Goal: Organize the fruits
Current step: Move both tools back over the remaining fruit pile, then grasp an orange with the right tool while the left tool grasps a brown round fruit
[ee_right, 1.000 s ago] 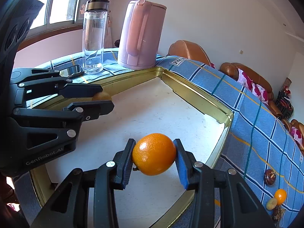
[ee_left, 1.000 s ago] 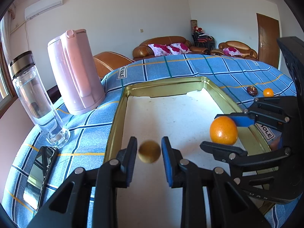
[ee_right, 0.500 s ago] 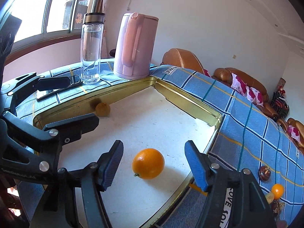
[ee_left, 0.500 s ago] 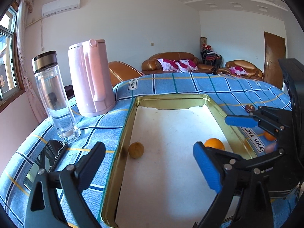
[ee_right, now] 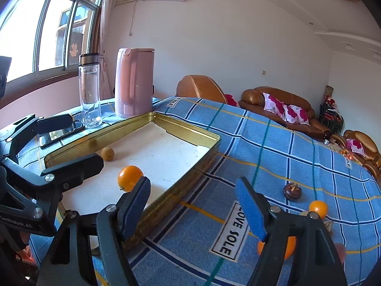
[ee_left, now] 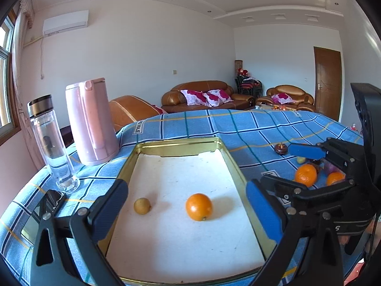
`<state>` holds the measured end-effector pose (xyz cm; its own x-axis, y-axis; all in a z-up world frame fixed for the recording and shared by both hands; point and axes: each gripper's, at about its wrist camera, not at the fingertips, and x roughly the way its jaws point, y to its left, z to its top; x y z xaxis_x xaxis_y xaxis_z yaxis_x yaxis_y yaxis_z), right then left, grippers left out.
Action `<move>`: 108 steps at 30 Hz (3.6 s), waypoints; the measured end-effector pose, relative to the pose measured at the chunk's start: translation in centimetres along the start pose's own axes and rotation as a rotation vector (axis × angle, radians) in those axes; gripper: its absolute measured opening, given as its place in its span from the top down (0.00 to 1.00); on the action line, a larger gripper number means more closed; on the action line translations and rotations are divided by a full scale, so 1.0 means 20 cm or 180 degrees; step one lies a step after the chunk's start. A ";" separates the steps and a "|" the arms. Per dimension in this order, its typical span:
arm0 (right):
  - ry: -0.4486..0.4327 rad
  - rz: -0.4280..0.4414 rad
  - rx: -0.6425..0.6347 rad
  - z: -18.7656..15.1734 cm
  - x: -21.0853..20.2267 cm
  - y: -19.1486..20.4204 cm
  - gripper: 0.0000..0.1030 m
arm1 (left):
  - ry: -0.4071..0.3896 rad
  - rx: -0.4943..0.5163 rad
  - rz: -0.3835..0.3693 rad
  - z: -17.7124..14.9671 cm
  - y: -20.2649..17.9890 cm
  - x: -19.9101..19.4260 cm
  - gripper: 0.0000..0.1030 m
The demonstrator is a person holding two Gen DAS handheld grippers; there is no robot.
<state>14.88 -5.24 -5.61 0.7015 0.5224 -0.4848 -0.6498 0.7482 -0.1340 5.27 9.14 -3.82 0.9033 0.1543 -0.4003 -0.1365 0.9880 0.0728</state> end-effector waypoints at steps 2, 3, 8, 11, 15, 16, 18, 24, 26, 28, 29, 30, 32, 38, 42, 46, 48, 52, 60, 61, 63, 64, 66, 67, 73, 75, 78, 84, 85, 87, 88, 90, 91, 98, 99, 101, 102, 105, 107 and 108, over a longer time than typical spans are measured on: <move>-0.0025 -0.0063 0.0033 -0.03 -0.05 -0.04 0.27 | -0.0012 0.0037 -0.0040 0.01 -0.05 0.00 0.02; -0.0034 -0.0101 0.0057 -0.05 -0.07 -0.07 0.27 | -0.0021 0.0055 -0.0056 0.01 -0.07 0.00 0.02; -0.0061 -0.0315 0.0267 -0.14 -0.21 -0.25 0.27 | -0.0010 0.0142 -0.0154 0.02 -0.19 0.01 0.02; -0.0058 -0.0533 0.0421 -0.21 -0.28 -0.40 0.27 | -0.0001 0.0216 -0.0244 0.02 -0.27 0.01 0.02; 0.0003 -0.0748 0.0696 -0.29 -0.36 -0.59 0.27 | 0.0015 0.0315 -0.0365 0.02 -0.39 0.03 0.01; 0.0027 -0.0760 0.0744 -0.31 -0.38 -0.61 0.27 | 0.0014 0.0346 -0.0388 0.02 -0.41 0.03 0.01; 0.0078 -0.0750 0.0803 -0.34 -0.39 -0.64 0.27 | 0.0020 0.0391 -0.0415 0.02 -0.46 0.04 0.01; 0.0398 -0.0563 0.0790 -0.43 -0.32 -0.63 0.28 | 0.0083 0.0503 -0.0492 0.01 -0.57 0.09 0.01; 0.0508 -0.0505 0.0790 -0.44 -0.29 -0.62 0.39 | 0.0105 0.0519 -0.0521 0.01 -0.59 0.10 0.01; 0.0583 -0.0461 0.0789 -0.44 -0.27 -0.63 0.42 | 0.0125 0.0541 -0.0532 0.01 -0.61 0.11 0.01; 0.0659 -0.0411 0.0785 -0.45 -0.24 -0.63 0.43 | 0.0143 0.0546 -0.0544 0.01 -0.62 0.12 0.01; 0.0716 -0.0368 0.0772 -0.45 -0.23 -0.62 0.47 | 0.0151 0.0542 -0.0555 0.01 -0.62 0.12 0.01; 0.0784 -0.0361 0.0737 -0.45 -0.21 -0.61 0.50 | 0.0144 0.0539 -0.0574 0.02 -0.63 0.12 0.01; 0.0693 -0.0361 0.0752 -0.45 -0.24 -0.61 0.53 | 0.0182 0.0606 -0.0657 0.04 -0.70 0.17 0.01; 0.0423 -0.0447 0.0882 -0.46 -0.31 -0.64 0.53 | 0.0248 0.0668 -0.0755 0.06 -0.79 0.23 0.02; 0.0196 -0.0721 0.0966 -0.44 -0.39 -0.70 0.53 | 0.0287 0.0763 -0.0861 0.09 -0.90 0.30 0.03; 0.0138 -0.0810 0.1038 -0.42 -0.41 -0.75 0.53 | 0.0330 0.0827 -0.0938 0.11 -0.97 0.34 0.07; 0.0116 -0.0948 0.1118 -0.38 -0.41 -0.84 0.53 | 0.0547 0.0905 -0.1109 0.13 -1.08 0.44 0.23; 0.0060 -0.0985 0.1225 -0.32 -0.35 -0.91 0.53 | 0.0955 0.1131 -0.1192 0.10 -1.22 0.61 0.38; 0.0054 -0.0983 0.1218 -0.32 -0.35 -0.90 0.53 | 0.0974 0.1165 -0.1176 0.10 -1.23 0.62 0.38; 0.0069 -0.0971 0.1201 -0.33 -0.32 -0.88 0.53 | 0.0998 0.1199 -0.1164 0.11 -1.25 0.64 0.41; 0.0094 -0.0970 0.1191 -0.33 -0.31 -0.88 0.53 | 0.0997 0.1204 -0.1176 0.11 -1.25 0.65 0.42; 0.0022 -0.0980 0.1185 -0.33 -0.33 -0.87 0.53 | 0.0971 0.1238 -0.1166 0.11 -1.25 0.64 0.50; 0.0031 -0.0970 0.1189 -0.33 -0.33 -0.87 0.53 | 0.0957 0.1252 -0.1161 0.11 -1.25 0.64 0.56; 0.0051 -0.1009 0.1099 -0.32 -0.32 -0.85 0.53 | 0.0975 0.1275 -0.1163 0.12 -1.25 0.66 0.54; 0.0033 -0.1024 0.1090 -0.32 -0.33 -0.84 0.53 | 0.1027 0.1382 -0.1185 0.12 -1.27 0.68 0.52; 0.0020 -0.1010 0.1145 -0.33 -0.33 -0.86 0.53 | 0.1113 0.1519 -0.1213 0.12 -1.29 0.71 0.55; -0.0016 -0.1004 0.1160 -0.33 -0.35 -0.86 0.53 | 0.1099 0.1586 -0.1226 0.12 -1.29 0.71 0.59; -0.0024 -0.1002 0.1166 -0.33 -0.35 -0.86 0.53 | 0.1091 0.1556 -0.1242 0.12 -1.28 0.71 0.59; -0.0053 -0.1007 0.1169 -0.33 -0.36 -0.86 0.53 | 0.1065 0.1431 -0.1312 0.13 -1.25 0.70 0.59; -0.0071 -0.1009 0.1161 -0.33 -0.37 -0.85 0.53 | 0.1048 0.1358 -0.1330 0.14 -1.23 0.70 0.59; -0.0094 -0.1016 0.1137 -0.33 -0.37 -0.85 0.53 | 0.0981 0.1234 -0.1327 0.14 -1.19 0.68 0.59; -0.0099 -0.1017 0.1128 -0.33 -0.37 -0.85 0.53 | 0.0946 0.1170 -0.1330 0.15 -1.17 0.67 0.59; -0.0078 -0.0997 0.1075 -0.32 -0.36 -0.83 0.53 | 0.0591 0.0877 -0.1340 0.18 -1.06 0.58 0.59; -0.0084 -0.0994 0.1064 -0.32 -0.36 -0.83 0.53 | 0.0550 0.0835 -0.1335 0.18 -1.05 0.57 0.59; -0.0111 -0.0982 0.1043 -0.32 -0.37 -0.83 0.53 | 0.0458 0.0764 -0.1319 0.19 -1.03 0.55 0.59; -0.0123 -0.0978 0.1036 -0.32 -0.37 -0.82 0.53 | 0.0414 0.0732 -0.1309 0.19 -1.02 0.53 0.59; -0.0166 -0.0957 0.1017 -0.32 -0.38 -0.81 0.53 | 0.0291 0.0667 -0.1284 0.19 -1.00 0.50 0.59; -0.0178 -0.0948 0.1001 -0.32 -0.38 -0.80 0.53 | 0.0216 0.0635 -0.1263 0.20 -0.99 0.48 0.59; -0.0184 -0.0943 0.0992 -0.32 -0.39 -0.80 0.53 | 0.0181 0.0616 -0.1254 0.20 -0.98 0.47 0.59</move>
<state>18.02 -23.88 -5.25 0.8655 0.2820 -0.4141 -0.3048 0.9524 0.0115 18.05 -8.88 -5.41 0.8465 -0.2280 -0.4810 0.2973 0.9521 0.0720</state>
